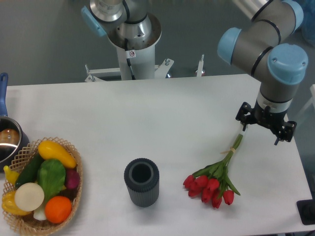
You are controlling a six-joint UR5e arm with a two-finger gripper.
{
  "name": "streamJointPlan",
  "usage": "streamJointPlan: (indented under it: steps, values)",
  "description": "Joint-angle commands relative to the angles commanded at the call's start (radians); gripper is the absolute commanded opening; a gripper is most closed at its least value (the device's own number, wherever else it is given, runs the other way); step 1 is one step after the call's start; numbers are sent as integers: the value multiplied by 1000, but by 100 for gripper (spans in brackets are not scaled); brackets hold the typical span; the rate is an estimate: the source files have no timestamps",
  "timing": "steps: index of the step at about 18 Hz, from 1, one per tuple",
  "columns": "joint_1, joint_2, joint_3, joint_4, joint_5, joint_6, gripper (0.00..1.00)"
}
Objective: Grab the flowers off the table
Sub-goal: 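Move the open gripper over the stems of the red tulips, then lower the gripper onto the tulip stems and close it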
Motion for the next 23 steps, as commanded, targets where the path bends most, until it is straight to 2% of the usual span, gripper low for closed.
streamJointPlan:
  steps: [5,7,9,11,12,15,17,20,23]
  values:
    - [-3,3,-9,2,-9,-2,100]
    - [-2,12,-67,17,-24,-9,100]
    - [11,21,-151,98,-105,-15,100]
    - [8,37,-254,251,-144,-43,100]
    - [5,38,-273,293,-143,-64,100]
    - [2,26,-262,298,-143,-72,100]
    - [-29,9,-264,299,-144,-98,100]
    - [-71,-43,-252,308,-140,-181,100]
    - [-75,-64,-236,314,-138,-184,100]
